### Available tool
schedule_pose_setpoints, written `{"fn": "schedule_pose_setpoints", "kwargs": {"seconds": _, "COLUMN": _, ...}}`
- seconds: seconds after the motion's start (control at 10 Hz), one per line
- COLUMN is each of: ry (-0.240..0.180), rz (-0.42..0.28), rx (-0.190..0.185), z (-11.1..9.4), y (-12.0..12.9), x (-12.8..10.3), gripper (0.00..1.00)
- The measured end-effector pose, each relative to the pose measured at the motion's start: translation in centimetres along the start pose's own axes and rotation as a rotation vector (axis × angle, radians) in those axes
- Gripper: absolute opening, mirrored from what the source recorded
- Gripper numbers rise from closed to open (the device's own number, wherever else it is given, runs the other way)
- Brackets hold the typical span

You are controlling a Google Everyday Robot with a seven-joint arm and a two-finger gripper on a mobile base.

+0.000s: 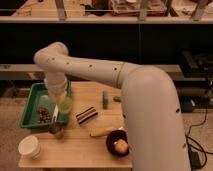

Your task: Stack cups on top of each other

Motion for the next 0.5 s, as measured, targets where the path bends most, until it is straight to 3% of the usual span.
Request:
{"fn": "schedule_pose_setpoints", "kwargs": {"seconds": 0.2, "ry": 0.009, "rz": -0.095, "rx": -0.025, "z": 0.6, "y": -1.4, "x": -6.8, "gripper": 0.00}}
{"fn": "schedule_pose_setpoints", "kwargs": {"seconds": 0.5, "ry": 0.015, "rz": -0.178, "rx": -0.064, "z": 2.1, "y": -3.3, "x": -12.8, "gripper": 0.00}}
